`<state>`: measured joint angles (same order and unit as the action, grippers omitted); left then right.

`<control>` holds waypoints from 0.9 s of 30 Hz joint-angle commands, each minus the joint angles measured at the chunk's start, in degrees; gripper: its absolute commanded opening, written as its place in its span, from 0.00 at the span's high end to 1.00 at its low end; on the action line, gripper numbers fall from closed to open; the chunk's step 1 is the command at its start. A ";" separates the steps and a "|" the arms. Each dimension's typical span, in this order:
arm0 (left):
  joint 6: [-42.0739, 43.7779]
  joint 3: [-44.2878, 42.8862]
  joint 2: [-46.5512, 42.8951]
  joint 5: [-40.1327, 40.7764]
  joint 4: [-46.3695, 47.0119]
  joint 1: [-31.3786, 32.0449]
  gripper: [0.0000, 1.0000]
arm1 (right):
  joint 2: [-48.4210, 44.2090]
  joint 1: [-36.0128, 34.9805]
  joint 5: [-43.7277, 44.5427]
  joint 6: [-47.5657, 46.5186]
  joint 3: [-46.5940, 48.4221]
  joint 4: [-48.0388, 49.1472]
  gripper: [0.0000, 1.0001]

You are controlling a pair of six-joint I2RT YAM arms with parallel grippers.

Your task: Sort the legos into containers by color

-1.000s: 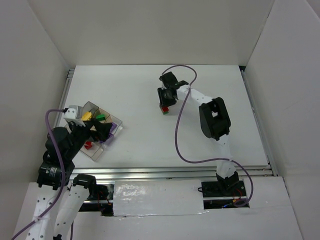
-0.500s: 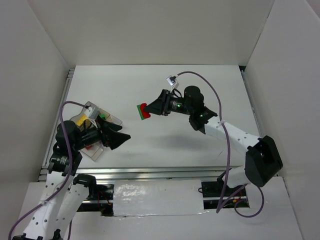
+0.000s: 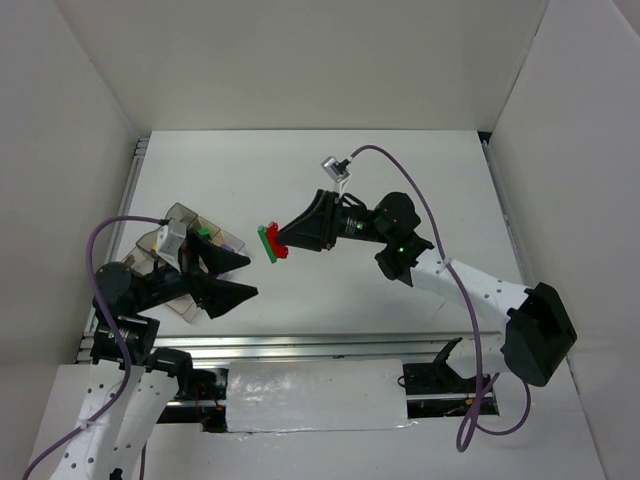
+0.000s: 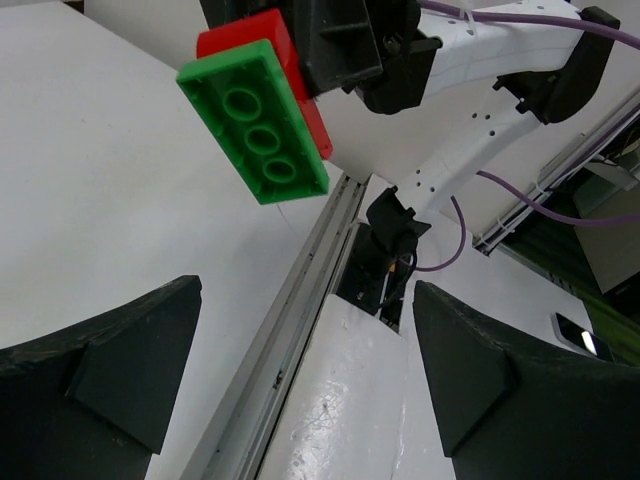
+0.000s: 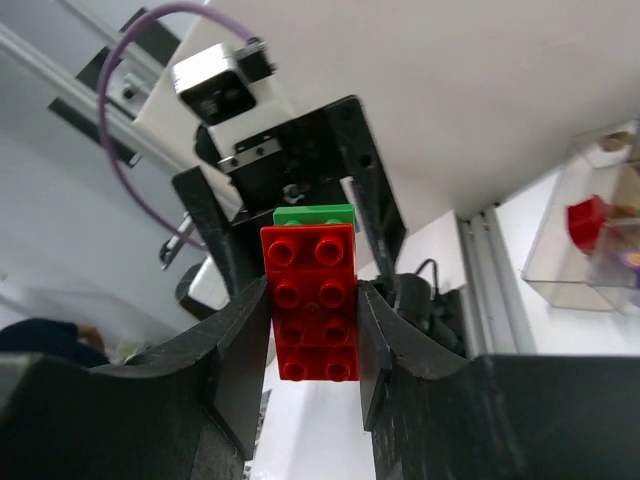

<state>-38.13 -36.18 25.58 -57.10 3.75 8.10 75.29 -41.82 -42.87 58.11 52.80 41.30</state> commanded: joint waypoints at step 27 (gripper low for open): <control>0.06 -4.94 0.43 1.64 -0.04 0.25 1.00 | 2.94 -10.48 -0.54 -11.52 3.11 3.96 1.00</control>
<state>-43.20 -37.47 25.17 -55.46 6.24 8.05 79.90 -52.23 -44.25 47.13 54.96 42.83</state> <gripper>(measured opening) 0.484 0.431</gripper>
